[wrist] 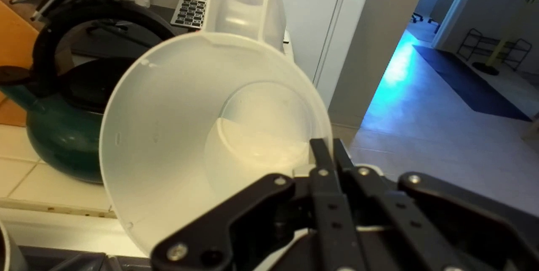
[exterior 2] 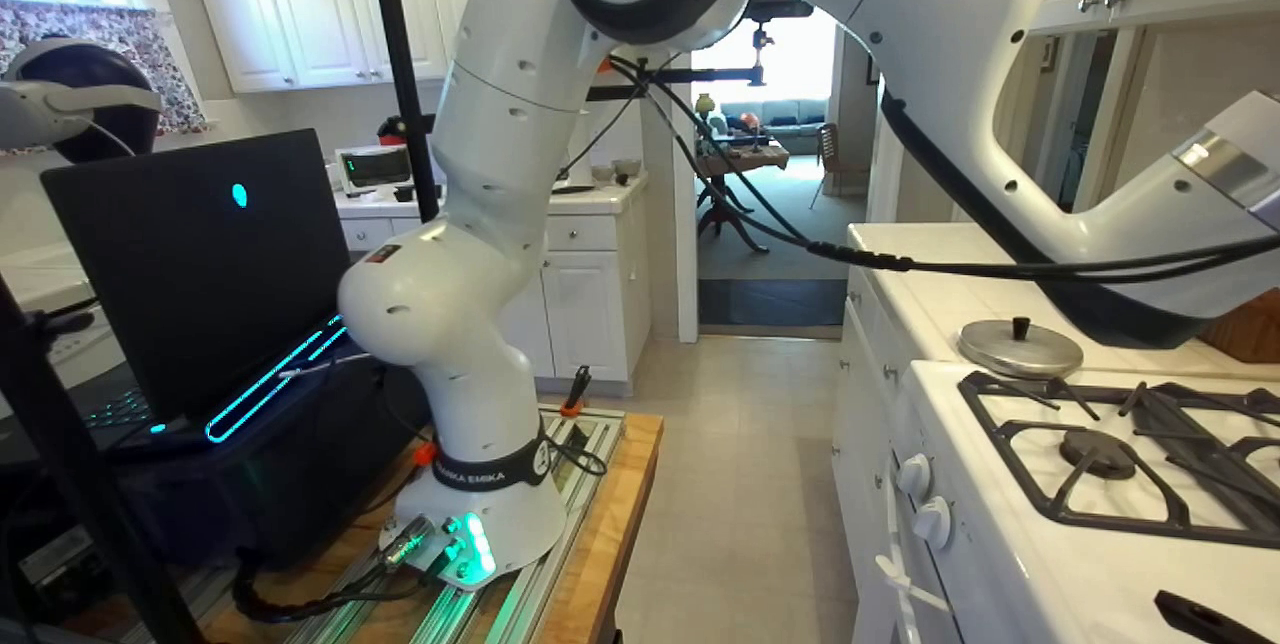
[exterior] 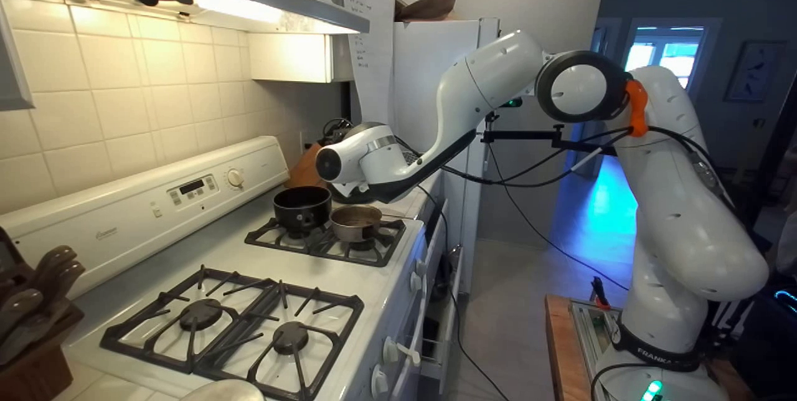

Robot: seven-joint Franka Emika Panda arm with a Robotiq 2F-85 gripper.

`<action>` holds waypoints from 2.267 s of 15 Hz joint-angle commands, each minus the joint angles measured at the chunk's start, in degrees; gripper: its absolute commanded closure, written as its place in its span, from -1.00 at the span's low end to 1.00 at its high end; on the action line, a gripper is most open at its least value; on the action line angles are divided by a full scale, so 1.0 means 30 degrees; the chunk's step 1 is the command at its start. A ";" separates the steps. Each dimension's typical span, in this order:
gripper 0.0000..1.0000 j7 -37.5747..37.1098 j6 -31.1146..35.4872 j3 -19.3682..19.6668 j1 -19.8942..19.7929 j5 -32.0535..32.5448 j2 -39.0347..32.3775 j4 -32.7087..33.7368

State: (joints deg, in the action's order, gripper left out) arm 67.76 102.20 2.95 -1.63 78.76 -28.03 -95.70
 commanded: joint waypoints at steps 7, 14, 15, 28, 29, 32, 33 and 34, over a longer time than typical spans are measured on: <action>0.98 -0.2781 0.0873 -0.0202 -0.1423 -0.4040 0.0811 0.0071; 0.98 -0.4446 0.2035 -0.0027 -0.1969 -0.5324 0.1153 0.0406; 0.98 -0.4668 0.2269 -0.0022 -0.2057 -0.5615 0.1143 0.0488; 0.98 -0.6681 0.4067 0.0400 -0.3006 -0.9623 0.1240 0.1399; 0.98 -0.6812 0.4133 0.0445 -0.3062 -0.9867 0.1276 0.1450; 0.98 -0.7076 0.4263 0.0517 -0.3327 -1.1030 0.1319 0.1757; 0.98 -0.7109 0.4277 0.0533 -0.3408 -1.1508 0.1319 0.1880; 0.98 -0.7144 0.4264 0.0566 -0.3473 -1.1965 0.1331 0.1981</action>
State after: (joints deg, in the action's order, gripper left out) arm 46.97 114.28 4.26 -11.41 46.66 -24.94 -90.93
